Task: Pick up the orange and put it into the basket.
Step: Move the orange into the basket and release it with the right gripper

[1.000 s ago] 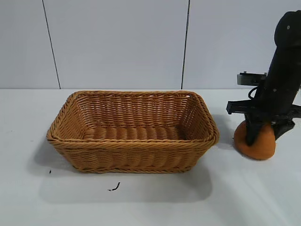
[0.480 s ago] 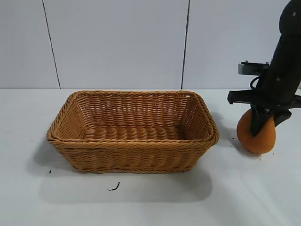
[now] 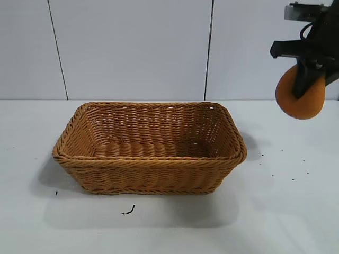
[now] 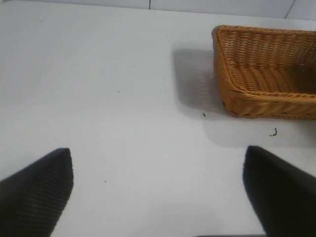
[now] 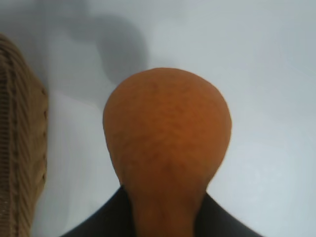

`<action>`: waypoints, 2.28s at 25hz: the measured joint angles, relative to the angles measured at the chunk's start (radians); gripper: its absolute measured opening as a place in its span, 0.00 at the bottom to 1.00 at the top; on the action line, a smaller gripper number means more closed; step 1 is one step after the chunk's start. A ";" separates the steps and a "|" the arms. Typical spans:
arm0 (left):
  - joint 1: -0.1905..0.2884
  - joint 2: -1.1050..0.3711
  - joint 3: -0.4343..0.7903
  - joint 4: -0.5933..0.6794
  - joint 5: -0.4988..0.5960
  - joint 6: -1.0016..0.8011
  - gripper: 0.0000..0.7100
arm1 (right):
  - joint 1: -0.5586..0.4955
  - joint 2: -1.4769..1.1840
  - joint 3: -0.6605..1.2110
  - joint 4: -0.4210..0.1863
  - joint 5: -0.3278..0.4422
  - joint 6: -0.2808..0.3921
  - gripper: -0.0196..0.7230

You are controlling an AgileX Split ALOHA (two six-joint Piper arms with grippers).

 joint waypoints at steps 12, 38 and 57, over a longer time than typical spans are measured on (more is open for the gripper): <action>0.000 0.000 0.000 0.000 0.000 0.000 0.95 | 0.137 -0.001 -0.082 0.023 0.026 -0.007 0.17; 0.000 0.000 0.000 0.000 0.000 0.000 0.95 | 0.508 0.220 -0.083 0.053 -0.180 0.043 0.17; 0.000 0.000 0.000 -0.001 0.000 0.000 0.95 | 0.508 0.344 -0.086 0.056 -0.226 0.043 0.85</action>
